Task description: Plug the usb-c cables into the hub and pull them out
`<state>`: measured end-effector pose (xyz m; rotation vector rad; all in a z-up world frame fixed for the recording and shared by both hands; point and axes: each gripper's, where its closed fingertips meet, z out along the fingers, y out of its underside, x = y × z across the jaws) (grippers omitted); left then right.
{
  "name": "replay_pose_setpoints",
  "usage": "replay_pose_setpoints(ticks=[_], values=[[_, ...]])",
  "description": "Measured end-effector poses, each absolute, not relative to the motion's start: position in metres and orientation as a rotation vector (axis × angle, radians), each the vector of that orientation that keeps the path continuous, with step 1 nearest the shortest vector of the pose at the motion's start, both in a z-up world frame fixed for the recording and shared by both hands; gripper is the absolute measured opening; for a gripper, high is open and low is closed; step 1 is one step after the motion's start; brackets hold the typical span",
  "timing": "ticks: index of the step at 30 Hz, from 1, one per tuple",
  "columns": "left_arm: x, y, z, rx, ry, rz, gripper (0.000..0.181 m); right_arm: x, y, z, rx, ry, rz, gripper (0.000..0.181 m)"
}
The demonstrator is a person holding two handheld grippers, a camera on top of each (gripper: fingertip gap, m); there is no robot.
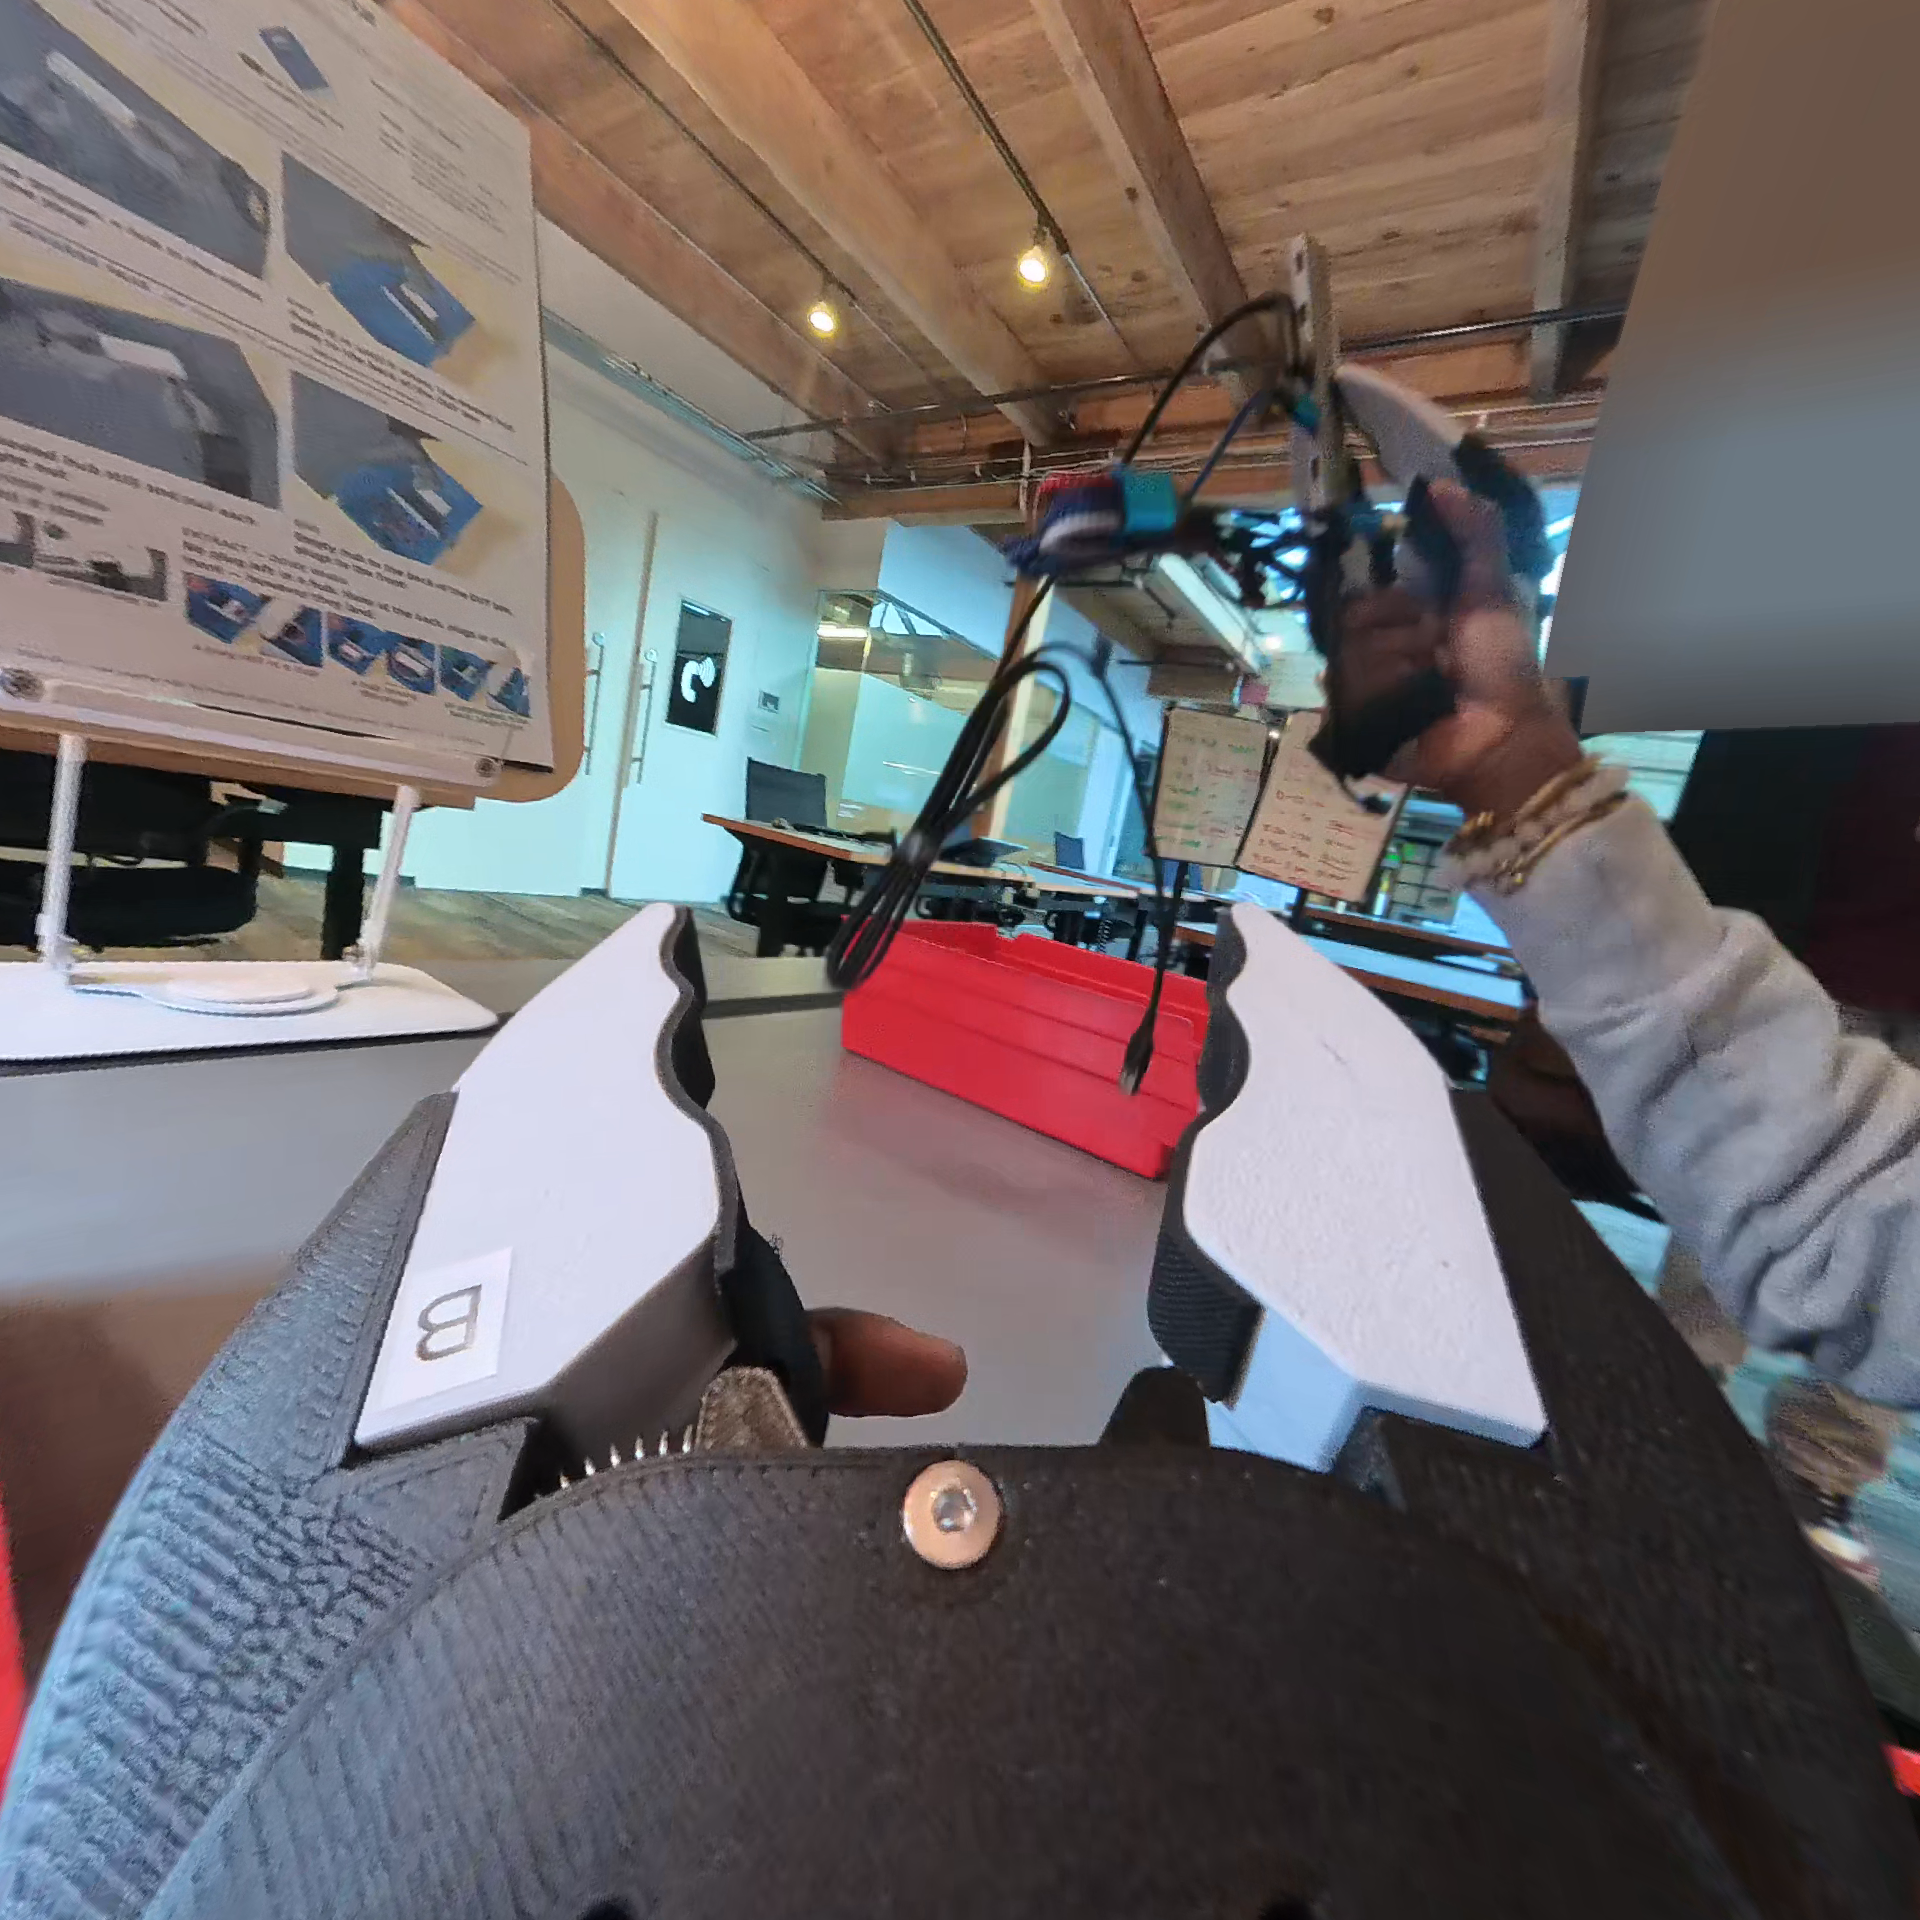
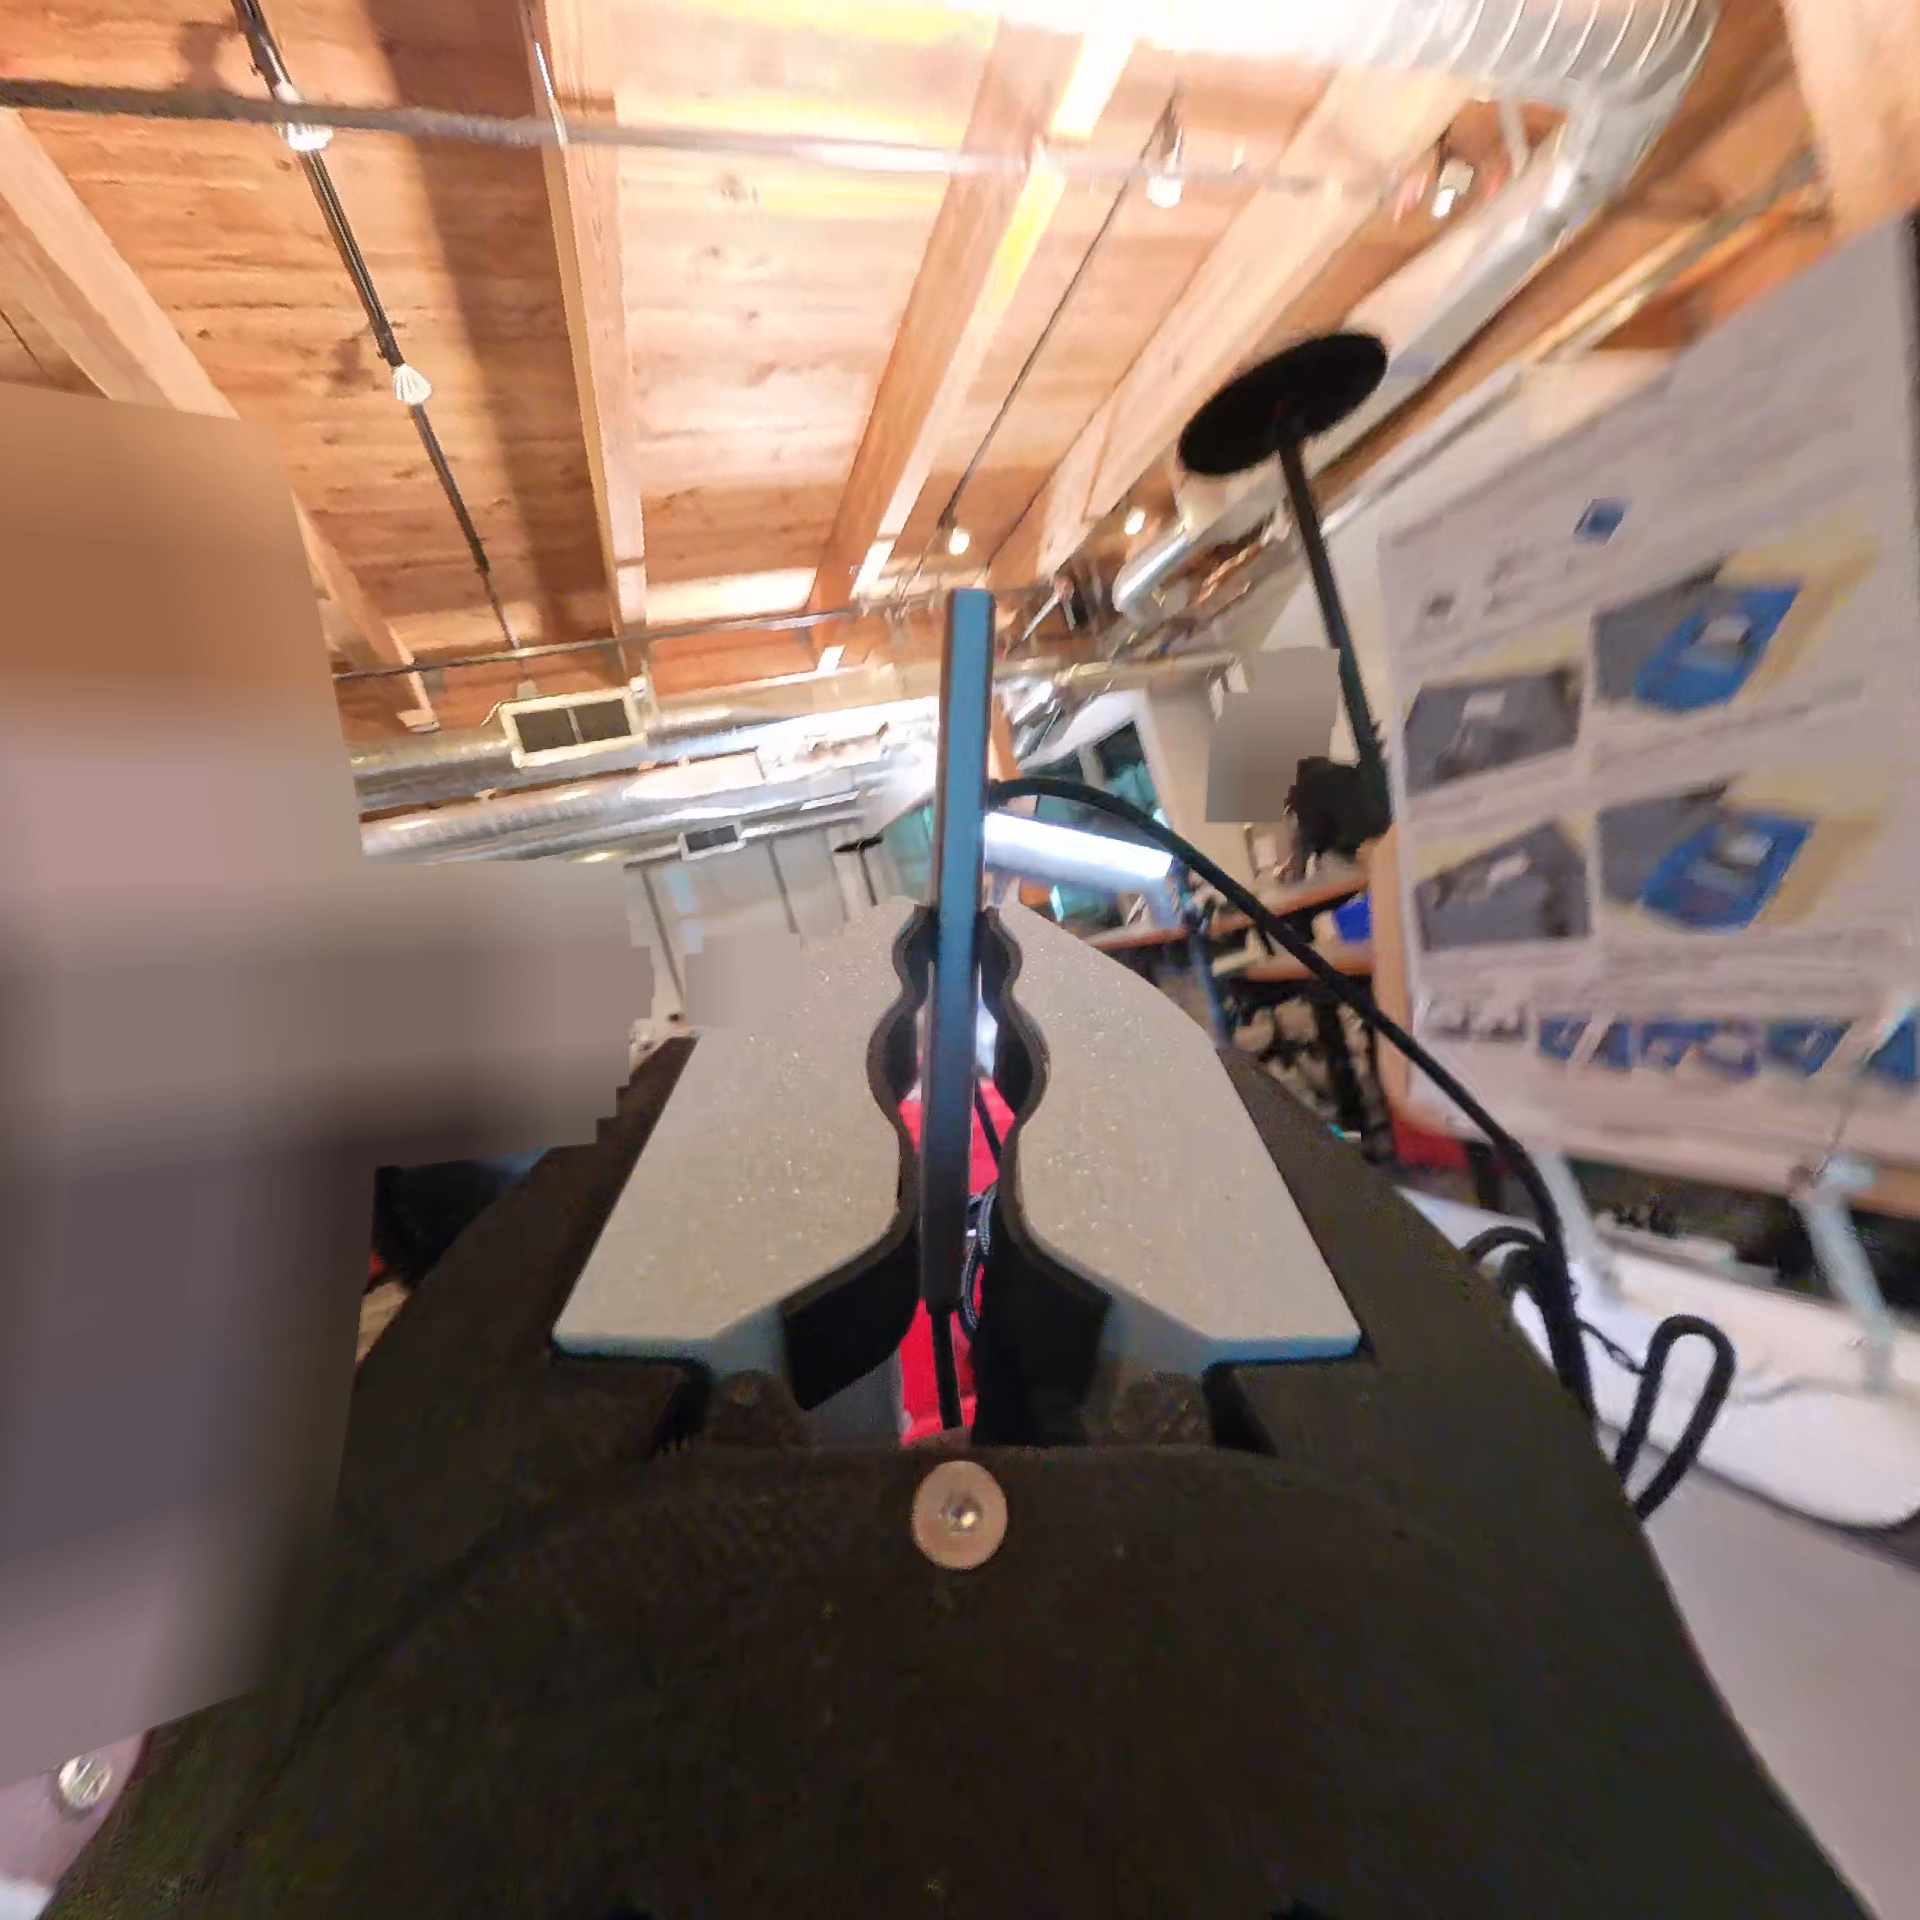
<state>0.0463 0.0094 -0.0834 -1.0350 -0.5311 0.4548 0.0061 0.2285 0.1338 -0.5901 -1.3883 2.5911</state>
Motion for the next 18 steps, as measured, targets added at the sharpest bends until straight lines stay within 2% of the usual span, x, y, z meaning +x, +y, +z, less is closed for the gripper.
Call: replay_pose_setpoints(ticks=[1, 5, 8, 18], values=[[0.046, 0.008, -0.083, -1.030, -0.532, 0.470, 0.092, 0.003, 0.240, 0.150, -0.573, -1.340, 2.585, 0.009], [0.046, 0.008, -0.085, -1.036, -0.533, 0.470, 0.092, -0.012, 0.288, 0.201, -0.552, -1.195, 2.482, 0.008], [0.044, 0.011, -0.089, -1.066, -0.543, 0.479, 0.092, -0.027, 0.317, 0.211, -0.598, -1.162, 2.378, 0.009], [0.039, 0.013, -0.098, -1.102, -0.584, 0.466, 0.092, -0.072, 0.382, 0.134, -0.845, -0.986, 2.121, 0.009]])
